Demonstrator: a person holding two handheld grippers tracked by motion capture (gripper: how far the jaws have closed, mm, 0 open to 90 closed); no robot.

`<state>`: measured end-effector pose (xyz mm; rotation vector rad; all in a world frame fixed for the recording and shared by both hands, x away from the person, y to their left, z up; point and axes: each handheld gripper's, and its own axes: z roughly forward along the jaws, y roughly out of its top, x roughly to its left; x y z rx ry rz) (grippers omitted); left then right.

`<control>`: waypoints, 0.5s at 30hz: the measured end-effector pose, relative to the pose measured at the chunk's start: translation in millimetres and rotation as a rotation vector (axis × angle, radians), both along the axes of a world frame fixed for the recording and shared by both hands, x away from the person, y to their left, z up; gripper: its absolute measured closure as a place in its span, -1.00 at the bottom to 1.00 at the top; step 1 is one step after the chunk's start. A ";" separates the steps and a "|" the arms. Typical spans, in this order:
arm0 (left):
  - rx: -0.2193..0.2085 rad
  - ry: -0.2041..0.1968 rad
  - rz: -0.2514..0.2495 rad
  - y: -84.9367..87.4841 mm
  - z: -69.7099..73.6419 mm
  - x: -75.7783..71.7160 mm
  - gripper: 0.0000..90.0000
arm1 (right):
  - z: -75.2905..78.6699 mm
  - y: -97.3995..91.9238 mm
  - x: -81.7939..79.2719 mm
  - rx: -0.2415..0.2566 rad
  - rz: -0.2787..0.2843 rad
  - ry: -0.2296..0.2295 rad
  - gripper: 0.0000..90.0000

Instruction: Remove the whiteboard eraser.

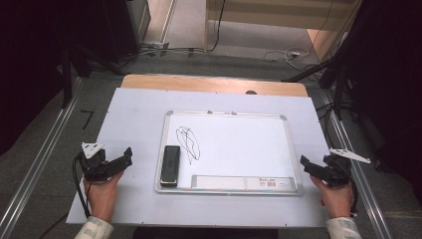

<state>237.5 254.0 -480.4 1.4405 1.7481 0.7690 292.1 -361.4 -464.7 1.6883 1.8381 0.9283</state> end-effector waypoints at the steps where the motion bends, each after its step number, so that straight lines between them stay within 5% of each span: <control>1: -0.004 0.003 -0.006 -0.3 -0.3 0.5 -0.84 | 0.0 -0.1 0.0 0.000 0.000 0.000 -0.75; 15: 0.001 0.005 -0.013 -2.9 0.3 1.1 -0.84 | 0.0 -0.2 -0.2 0.003 -0.003 0.002 -0.75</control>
